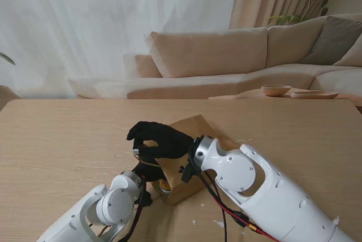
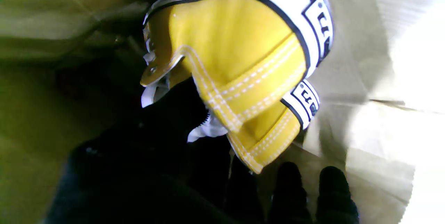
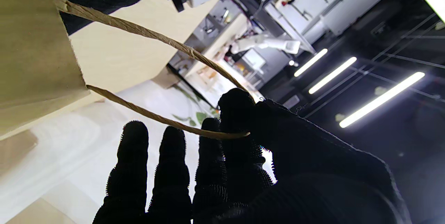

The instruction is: Bag the shoes

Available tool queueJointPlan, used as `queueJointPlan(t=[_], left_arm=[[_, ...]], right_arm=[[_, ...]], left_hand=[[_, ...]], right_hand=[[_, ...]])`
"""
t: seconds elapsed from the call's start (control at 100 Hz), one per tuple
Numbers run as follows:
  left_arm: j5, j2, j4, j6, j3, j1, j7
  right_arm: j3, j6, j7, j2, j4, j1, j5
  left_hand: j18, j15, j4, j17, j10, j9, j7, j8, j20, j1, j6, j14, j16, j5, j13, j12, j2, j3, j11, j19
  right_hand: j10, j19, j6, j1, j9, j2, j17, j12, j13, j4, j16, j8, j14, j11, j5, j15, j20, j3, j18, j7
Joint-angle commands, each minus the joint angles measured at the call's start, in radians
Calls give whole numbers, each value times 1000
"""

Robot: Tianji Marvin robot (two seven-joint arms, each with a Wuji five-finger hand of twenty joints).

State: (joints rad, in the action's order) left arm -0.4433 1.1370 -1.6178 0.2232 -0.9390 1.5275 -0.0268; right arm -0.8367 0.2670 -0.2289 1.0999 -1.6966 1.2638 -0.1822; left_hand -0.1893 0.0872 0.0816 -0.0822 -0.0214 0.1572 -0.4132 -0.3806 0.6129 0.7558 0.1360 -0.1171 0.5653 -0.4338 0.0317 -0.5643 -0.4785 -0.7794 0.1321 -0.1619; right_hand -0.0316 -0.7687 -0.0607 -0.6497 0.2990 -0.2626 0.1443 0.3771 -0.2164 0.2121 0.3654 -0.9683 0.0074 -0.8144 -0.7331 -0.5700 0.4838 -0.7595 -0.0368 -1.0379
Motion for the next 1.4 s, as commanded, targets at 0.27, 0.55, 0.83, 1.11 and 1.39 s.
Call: queueJointPlan(t=[0.27, 0.55, 0.83, 1.11, 1.39], left_arm=[[-44, -51, -124, -55, -132, 121, -126], [-87, -79, -223, -129, -290, 246, -229], [-148, -79, -295, -236, -465, 394, -220], [-240, -57, -280, -342, -562, 437, -70], [-150, -45, -249, -412, -558, 414, -24]], right_arm=[[-21, -21, -10, 4, -14, 17, -10], [-36, -36, 1, 6, -11, 26, -13], [-35, -58, 37, 17, 1, 35, -19], [-25, -106, 67, 22, 21, 29, -89], [-80, -231, 84, 6, -54, 115, -245]], left_hand=[[27, -30, 9, 6, 36, -17, 59, 23, -86, -19, -109, 26, -83, -43, -1, 41, 48, 58, -6, 69], [25, -24, 6, 8, 20, -7, 75, 29, -108, -11, -100, 20, -94, -46, -2, 43, 56, 74, 14, 72], [16, -13, 3, 5, -12, 3, 23, -14, -113, -2, -25, 11, -78, -76, -4, 17, 66, 84, 66, 59], [11, -15, 4, 0, -10, -4, 43, -19, -105, -8, -31, 10, -64, -9, -6, 19, 67, 82, 67, 52], [7, -64, 7, 15, -6, -4, 125, 56, -222, -53, -74, 19, -233, 82, 0, 106, 60, 86, 12, 118]], right_hand=[[-15, -29, 90, -24, 3, 6, 1, 5, -10, 36, -2, -15, -19, 17, -11, 5, -16, -22, 32, -18], [-12, -27, 107, -23, 1, 11, 0, 4, -7, 34, -2, -6, -16, 19, -2, 7, -16, -5, 30, -11], [-5, -24, 190, -31, -5, 12, -3, 0, -2, 23, -4, 85, -12, 28, 38, 9, -11, 58, 27, 53], [-25, 4, 335, 34, -93, -57, -27, -31, 39, -34, -14, 450, -17, 93, 253, 26, -1, -55, 30, 414], [-28, 105, 252, 173, -110, -127, -84, -150, 86, -119, -87, 393, -7, 398, 510, 163, 26, -109, 9, 843]])
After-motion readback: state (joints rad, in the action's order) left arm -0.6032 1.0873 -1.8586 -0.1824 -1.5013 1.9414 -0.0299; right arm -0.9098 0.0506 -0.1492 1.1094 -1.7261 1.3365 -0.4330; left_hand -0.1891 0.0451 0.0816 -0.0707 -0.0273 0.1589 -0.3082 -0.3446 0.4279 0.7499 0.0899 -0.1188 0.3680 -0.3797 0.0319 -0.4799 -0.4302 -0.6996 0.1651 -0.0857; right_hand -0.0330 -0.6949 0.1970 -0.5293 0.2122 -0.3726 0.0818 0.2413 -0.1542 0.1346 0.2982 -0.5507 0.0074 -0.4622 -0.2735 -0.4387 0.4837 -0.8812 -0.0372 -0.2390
